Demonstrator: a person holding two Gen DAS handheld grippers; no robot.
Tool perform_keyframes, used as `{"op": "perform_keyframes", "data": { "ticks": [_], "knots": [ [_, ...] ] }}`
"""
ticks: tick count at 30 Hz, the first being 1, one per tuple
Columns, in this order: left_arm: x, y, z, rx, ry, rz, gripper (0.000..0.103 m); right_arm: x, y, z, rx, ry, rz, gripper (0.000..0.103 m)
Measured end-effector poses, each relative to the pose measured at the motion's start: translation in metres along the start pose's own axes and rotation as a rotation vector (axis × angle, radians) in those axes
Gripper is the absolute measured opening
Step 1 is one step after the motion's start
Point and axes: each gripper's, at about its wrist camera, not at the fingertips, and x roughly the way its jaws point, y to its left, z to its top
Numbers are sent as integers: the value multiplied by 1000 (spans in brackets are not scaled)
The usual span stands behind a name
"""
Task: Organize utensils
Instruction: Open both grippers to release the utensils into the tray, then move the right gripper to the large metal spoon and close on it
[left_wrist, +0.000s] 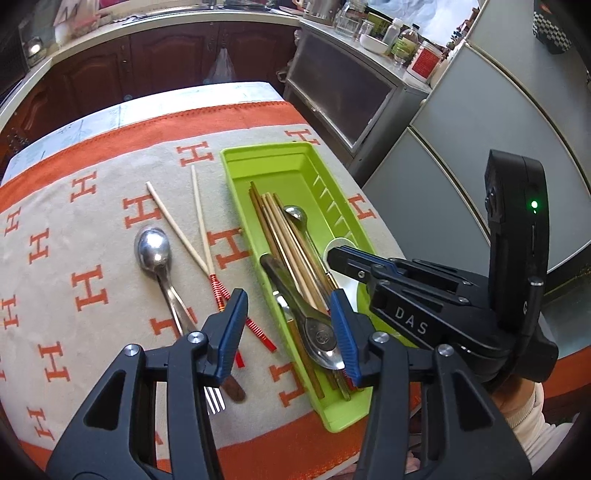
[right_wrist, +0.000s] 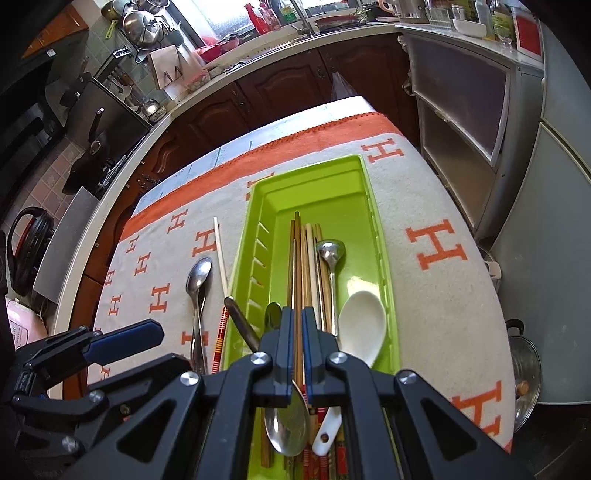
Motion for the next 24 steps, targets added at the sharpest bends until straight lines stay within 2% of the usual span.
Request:
{"op": "perform_keyframes", "data": {
  "ticks": [4, 8, 12, 24],
  "knots": [
    [-16, 11, -11, -30, -26, 41, 43, -6, 5, -6, -3, -3, -13, 5],
    [-24, 23, -23, -57, -36, 74, 43, -11, 10, -11, -9, -6, -24, 12],
    [-31, 31, -35, -63, -48, 113, 43, -15, 18, -15, -14, -15, -24, 12],
    [-54, 50, -59, -90, -79, 149, 43, -25, 58, -24, -96, -33, -23, 12]
  ]
}}
